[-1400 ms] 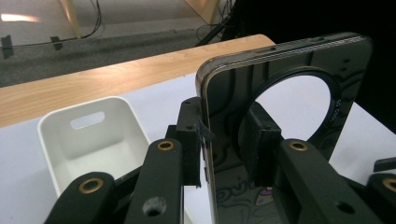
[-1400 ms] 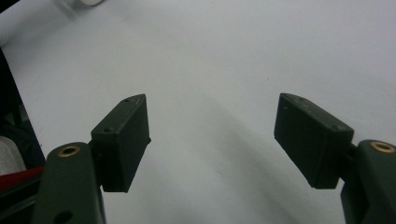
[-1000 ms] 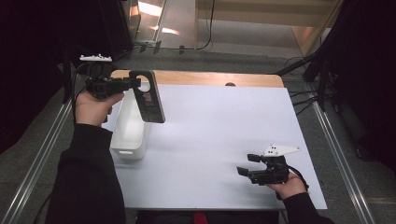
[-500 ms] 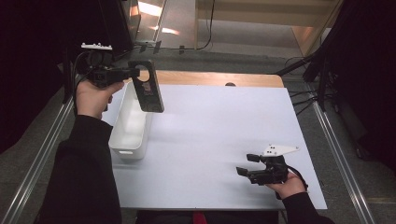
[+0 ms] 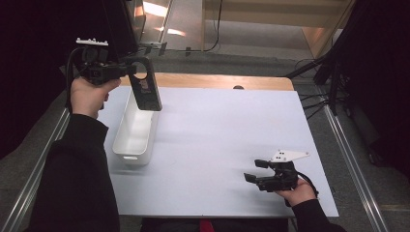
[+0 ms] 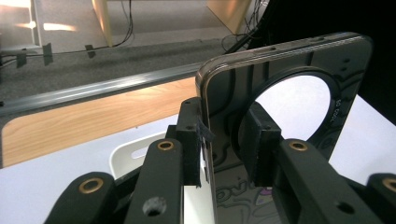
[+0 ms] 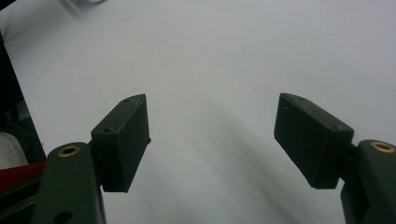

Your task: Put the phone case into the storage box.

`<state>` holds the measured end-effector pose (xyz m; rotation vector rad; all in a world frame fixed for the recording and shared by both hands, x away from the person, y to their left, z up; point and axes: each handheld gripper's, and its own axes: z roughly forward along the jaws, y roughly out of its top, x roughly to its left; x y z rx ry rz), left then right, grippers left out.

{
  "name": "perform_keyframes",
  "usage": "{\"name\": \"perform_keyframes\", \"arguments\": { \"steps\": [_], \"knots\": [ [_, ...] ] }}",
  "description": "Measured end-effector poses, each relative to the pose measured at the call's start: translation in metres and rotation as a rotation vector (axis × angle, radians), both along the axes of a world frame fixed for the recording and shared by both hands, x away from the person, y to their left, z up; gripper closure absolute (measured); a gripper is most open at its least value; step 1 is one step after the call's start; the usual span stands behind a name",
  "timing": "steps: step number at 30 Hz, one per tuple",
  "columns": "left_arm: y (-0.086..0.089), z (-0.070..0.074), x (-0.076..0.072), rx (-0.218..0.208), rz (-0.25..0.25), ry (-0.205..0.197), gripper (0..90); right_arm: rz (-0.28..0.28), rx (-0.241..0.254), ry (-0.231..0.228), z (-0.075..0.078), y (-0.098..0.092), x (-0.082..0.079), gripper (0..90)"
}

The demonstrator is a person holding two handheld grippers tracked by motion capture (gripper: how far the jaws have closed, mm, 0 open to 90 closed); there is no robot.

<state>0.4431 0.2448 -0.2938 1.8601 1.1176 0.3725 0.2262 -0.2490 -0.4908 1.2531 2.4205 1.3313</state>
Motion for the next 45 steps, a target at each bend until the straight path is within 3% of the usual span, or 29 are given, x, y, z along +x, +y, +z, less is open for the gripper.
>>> {"name": "perform_keyframes", "arguments": {
  "steps": [7,12,21,30,34,45],
  "knots": [
    [0.007,-0.004,0.004,0.025,0.034,0.003,71.0,-0.002,-0.001,0.005,0.0,0.0,-0.001,25.8],
    [0.007,-0.01,0.01,0.073,0.03,0.004,71.0,0.008,0.001,0.004,0.001,0.002,-0.002,25.8],
    [0.006,-0.013,0.022,0.099,0.059,-0.013,71.0,0.014,0.002,0.003,0.001,0.004,-0.002,25.8],
    [0.009,-0.018,0.037,0.101,0.111,-0.019,71.1,0.018,0.004,-0.004,0.002,0.004,-0.003,25.8],
    [0.012,-0.016,0.038,0.072,0.127,-0.023,71.0,0.016,0.003,-0.003,0.002,0.004,-0.003,25.8],
    [0.01,-0.018,0.047,0.108,0.167,-0.035,71.0,0.027,0.006,-0.008,0.003,0.007,-0.005,25.8]
  ]
}}
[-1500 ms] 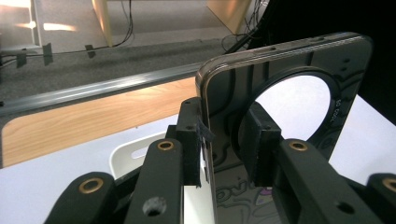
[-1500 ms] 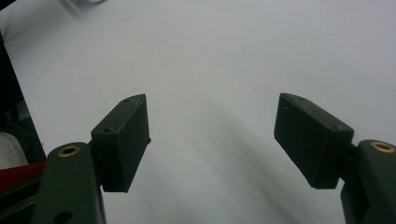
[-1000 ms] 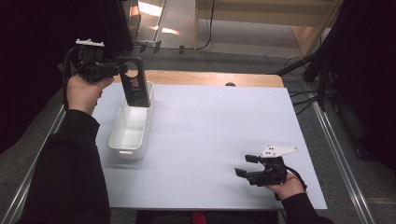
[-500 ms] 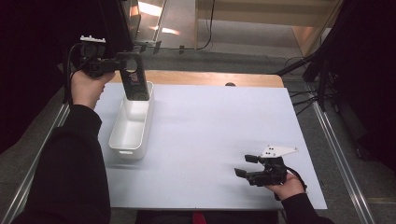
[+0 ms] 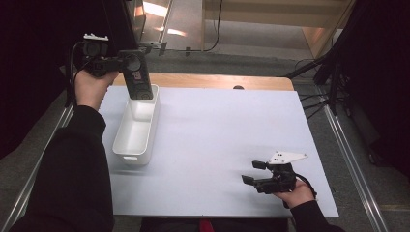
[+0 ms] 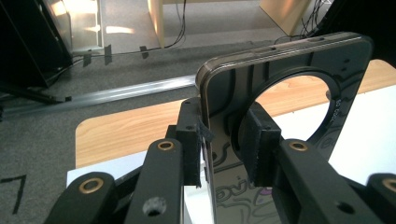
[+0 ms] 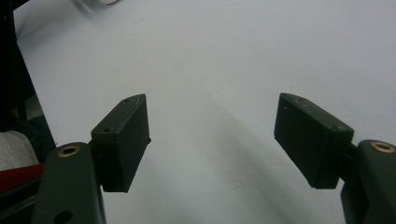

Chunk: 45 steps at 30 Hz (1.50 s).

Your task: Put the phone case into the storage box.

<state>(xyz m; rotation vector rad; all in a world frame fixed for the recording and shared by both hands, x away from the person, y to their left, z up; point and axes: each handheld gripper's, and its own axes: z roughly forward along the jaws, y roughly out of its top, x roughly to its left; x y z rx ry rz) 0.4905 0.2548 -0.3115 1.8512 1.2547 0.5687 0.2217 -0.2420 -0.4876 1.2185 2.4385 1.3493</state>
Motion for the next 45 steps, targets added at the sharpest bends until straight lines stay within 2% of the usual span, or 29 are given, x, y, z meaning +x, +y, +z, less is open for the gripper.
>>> {"name": "perform_keyframes", "arguments": {
  "steps": [5,13,17,21,28,32,39,45],
  "knots": [
    [0.002,-0.002,0.004,0.007,0.032,-0.006,71.0,-0.002,0.0,-0.001,0.0,0.0,0.0,25.8],
    [0.001,-0.01,0.011,0.027,0.044,0.008,71.0,-0.006,0.002,-0.003,0.0,-0.001,0.0,25.7],
    [-0.002,-0.012,0.012,0.039,0.051,-0.001,71.0,-0.015,0.006,0.001,0.001,-0.003,0.0,25.8],
    [-0.003,-0.014,0.014,0.016,0.05,0.002,71.0,-0.013,0.004,0.001,0.001,-0.003,0.0,25.8],
    [-0.005,-0.022,0.016,0.017,0.059,0.012,70.9,-0.014,0.016,-0.005,0.001,-0.004,0.0,25.8],
    [-0.004,-0.027,0.018,-0.011,0.063,0.017,71.0,-0.013,0.016,-0.003,0.001,-0.004,0.0,25.7],
    [-0.01,-0.03,0.021,0.013,0.059,-0.003,71.0,-0.008,0.01,0.001,0.0,-0.003,0.0,25.8],
    [-0.012,-0.036,0.024,0.041,0.064,0.002,71.0,-0.006,0.01,0.0,0.0,-0.002,0.0,25.8]
  ]
}}
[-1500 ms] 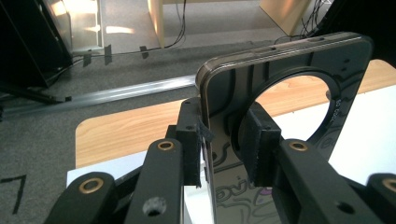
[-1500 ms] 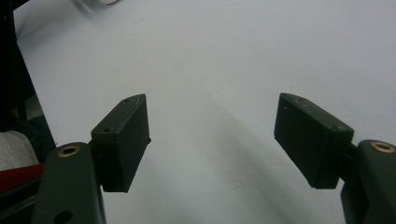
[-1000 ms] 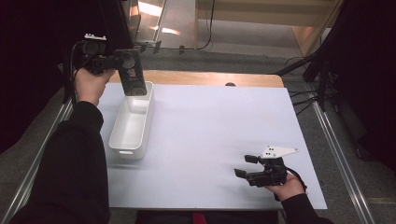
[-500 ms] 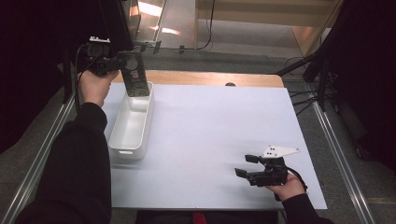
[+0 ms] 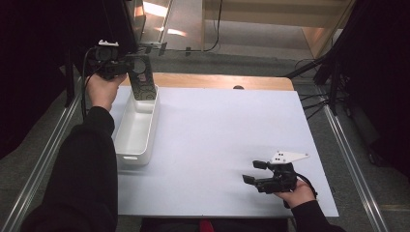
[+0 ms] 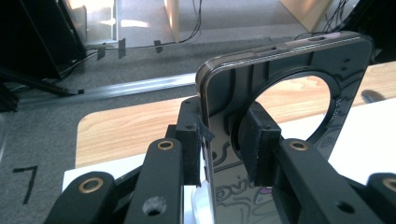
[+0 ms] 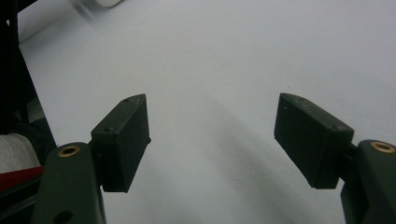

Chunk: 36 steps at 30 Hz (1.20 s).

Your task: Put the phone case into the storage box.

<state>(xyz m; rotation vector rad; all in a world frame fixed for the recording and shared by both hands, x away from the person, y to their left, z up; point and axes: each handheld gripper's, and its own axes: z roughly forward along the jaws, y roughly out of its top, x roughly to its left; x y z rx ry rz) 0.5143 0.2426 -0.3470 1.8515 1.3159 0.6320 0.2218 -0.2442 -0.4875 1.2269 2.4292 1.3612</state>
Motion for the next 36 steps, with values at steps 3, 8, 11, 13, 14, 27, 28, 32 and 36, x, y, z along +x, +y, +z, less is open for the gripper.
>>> {"name": "perform_keyframes", "arguments": {
  "steps": [3,8,11,13,14,27,28,32,36],
  "knots": [
    [0.0,-0.003,0.001,0.011,0.001,0.007,71.0,-0.001,0.0,0.001,0.0,0.0,0.0,25.8],
    [0.0,-0.009,0.003,0.004,0.006,0.0,70.9,-0.002,0.001,0.003,0.0,0.0,0.0,25.8],
    [0.001,-0.013,0.005,0.001,0.008,0.005,70.9,-0.003,0.001,0.001,0.0,0.0,0.0,25.8],
    [0.002,-0.017,0.006,-0.004,0.007,0.009,70.9,-0.006,0.0,0.002,0.0,-0.001,0.0,25.8],
    [0.002,-0.019,0.006,-0.003,0.007,0.008,70.9,-0.007,0.001,0.002,0.0,-0.001,0.0,25.8],
    [0.003,-0.039,0.008,-0.016,0.013,0.031,70.8,-0.009,0.002,0.012,-0.001,-0.001,0.002,25.8],
    [0.003,-0.04,0.008,-0.015,0.014,0.03,70.7,-0.01,0.001,0.011,-0.001,-0.001,0.002,25.8],
    [0.003,-0.043,0.008,-0.006,0.008,0.027,70.7,-0.012,0.0,0.011,-0.001,-0.001,0.002,25.7],
    [0.003,-0.046,0.008,-0.006,0.001,0.025,70.5,-0.009,-0.004,0.011,-0.002,0.0,0.003,25.8]
  ]
}}
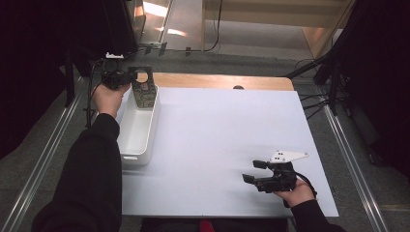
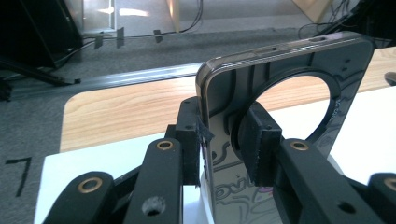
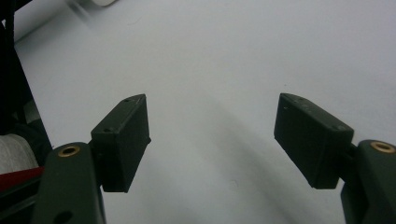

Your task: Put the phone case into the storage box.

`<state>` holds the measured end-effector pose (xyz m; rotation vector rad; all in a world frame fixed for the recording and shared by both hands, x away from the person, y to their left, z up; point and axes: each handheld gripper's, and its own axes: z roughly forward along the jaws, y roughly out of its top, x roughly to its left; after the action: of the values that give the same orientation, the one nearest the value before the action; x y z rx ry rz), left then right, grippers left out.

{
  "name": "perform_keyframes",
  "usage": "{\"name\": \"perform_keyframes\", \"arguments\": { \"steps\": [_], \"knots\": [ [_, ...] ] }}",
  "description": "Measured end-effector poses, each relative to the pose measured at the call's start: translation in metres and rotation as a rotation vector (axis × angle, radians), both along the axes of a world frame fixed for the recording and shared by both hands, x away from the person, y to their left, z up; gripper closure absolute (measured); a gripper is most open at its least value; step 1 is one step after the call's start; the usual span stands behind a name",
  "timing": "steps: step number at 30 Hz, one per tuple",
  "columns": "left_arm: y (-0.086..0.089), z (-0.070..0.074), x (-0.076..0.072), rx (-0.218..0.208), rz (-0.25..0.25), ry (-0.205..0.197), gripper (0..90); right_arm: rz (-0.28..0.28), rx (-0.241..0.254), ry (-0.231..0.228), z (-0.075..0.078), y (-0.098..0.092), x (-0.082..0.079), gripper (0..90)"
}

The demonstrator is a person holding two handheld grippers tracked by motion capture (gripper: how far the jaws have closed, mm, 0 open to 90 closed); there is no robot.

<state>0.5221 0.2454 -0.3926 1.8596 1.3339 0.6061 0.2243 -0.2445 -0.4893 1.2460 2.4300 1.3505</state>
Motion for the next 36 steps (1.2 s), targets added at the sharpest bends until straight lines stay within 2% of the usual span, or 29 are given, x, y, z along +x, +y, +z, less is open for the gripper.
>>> {"name": "perform_keyframes", "arguments": {
  "steps": [9,14,16,23,26,28,30,36],
  "knots": [
    [-0.003,-0.006,0.002,0.017,-0.012,0.024,70.1,-0.001,0.001,0.0,0.0,0.0,-0.001,25.8],
    [-0.003,-0.007,0.002,0.01,-0.012,0.025,69.8,0.001,0.002,0.001,0.0,0.0,-0.001,25.8],
    [-0.002,-0.007,0.002,-0.009,-0.018,0.03,69.0,0.001,0.002,0.001,0.0,0.0,-0.001,25.8],
    [0.002,-0.007,0.004,-0.053,-0.025,0.059,53.9,0.001,0.002,0.002,0.0,0.0,-0.001,25.8],
    [0.003,-0.007,0.004,-0.061,-0.033,0.067,52.8,0.0,0.002,0.001,0.0,0.0,-0.001,25.8],
    [0.005,-0.006,0.004,-0.086,-0.048,0.081,48.0,-0.001,0.002,0.002,0.0,0.0,-0.001,25.8],
    [0.006,-0.006,0.003,-0.09,-0.051,0.089,44.0,-0.001,0.002,0.001,0.0,0.0,-0.001,25.8],
    [0.008,0.0,0.0,-0.098,-0.058,0.089,41.2,-0.001,0.002,0.003,0.0,0.0,-0.001,25.8]
  ]
}}
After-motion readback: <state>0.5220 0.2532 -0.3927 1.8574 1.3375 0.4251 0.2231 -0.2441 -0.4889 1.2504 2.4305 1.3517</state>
